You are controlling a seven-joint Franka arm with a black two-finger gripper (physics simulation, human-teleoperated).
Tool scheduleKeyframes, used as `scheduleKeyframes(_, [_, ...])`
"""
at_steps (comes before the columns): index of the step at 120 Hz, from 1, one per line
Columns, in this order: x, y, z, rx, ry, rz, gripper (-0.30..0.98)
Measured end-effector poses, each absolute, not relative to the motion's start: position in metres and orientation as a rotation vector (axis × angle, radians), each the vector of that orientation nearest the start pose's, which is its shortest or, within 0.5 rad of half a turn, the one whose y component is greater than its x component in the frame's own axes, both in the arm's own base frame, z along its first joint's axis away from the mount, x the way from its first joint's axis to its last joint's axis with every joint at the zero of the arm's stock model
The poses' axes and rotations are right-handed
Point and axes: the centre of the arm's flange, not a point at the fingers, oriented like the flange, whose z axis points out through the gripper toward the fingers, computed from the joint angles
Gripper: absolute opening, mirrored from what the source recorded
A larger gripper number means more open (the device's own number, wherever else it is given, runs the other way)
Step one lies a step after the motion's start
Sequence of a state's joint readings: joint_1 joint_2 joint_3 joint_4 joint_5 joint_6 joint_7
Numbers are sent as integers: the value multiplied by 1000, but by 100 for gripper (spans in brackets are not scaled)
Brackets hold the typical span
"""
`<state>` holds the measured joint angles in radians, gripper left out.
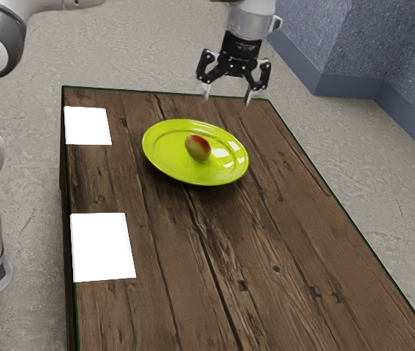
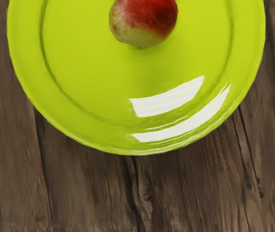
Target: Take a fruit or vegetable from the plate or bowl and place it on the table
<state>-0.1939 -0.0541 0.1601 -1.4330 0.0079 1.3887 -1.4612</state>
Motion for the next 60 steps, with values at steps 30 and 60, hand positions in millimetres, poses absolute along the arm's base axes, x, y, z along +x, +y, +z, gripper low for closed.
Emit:
scheduleKeyframes(30, [520, -15, 704, -2326, -2189, -25, 69])
scheduleKeyframes(60, [536, 11, 685, -2564, -1849, -24, 69])
